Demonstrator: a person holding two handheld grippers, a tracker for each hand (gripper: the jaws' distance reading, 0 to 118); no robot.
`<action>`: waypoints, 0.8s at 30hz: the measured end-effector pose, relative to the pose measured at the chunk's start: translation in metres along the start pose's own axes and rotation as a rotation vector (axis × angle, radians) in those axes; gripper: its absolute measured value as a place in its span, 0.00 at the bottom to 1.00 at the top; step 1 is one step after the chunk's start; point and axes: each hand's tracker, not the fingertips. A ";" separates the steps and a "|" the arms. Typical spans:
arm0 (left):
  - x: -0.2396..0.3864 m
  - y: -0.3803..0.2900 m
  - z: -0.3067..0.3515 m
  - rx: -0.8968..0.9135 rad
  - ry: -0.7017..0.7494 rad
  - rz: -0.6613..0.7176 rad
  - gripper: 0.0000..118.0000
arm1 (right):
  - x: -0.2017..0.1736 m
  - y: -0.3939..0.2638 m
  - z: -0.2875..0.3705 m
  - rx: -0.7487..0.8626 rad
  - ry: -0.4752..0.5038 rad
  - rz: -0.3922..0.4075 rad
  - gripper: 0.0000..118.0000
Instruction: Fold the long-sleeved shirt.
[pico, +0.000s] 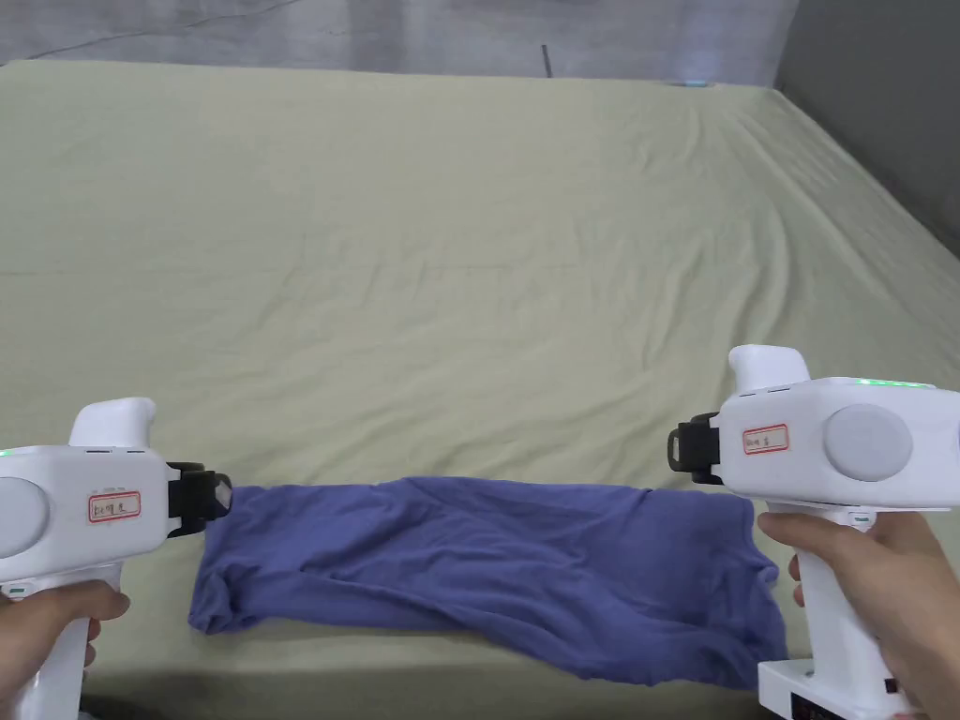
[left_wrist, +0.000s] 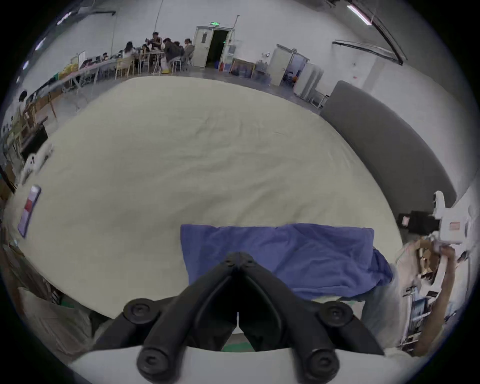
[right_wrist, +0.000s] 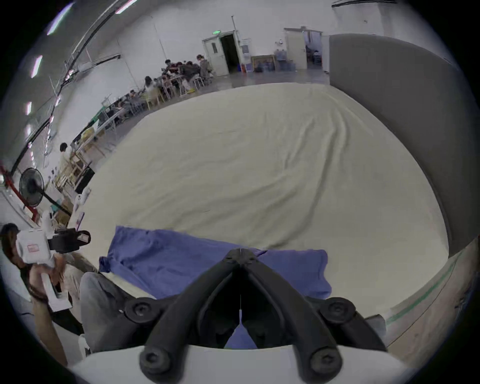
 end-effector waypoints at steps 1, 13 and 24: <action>-0.009 0.001 -0.002 -0.005 -0.034 0.056 0.00 | -0.001 0.000 -0.002 -0.003 0.000 0.003 0.02; -0.115 -0.023 -0.094 -0.198 -0.463 0.551 1.00 | -0.025 -0.004 -0.018 -0.061 0.028 0.036 0.02; -0.067 -0.019 -0.134 -0.212 -0.652 0.425 1.00 | -0.030 -0.001 -0.023 -0.088 0.026 0.047 0.02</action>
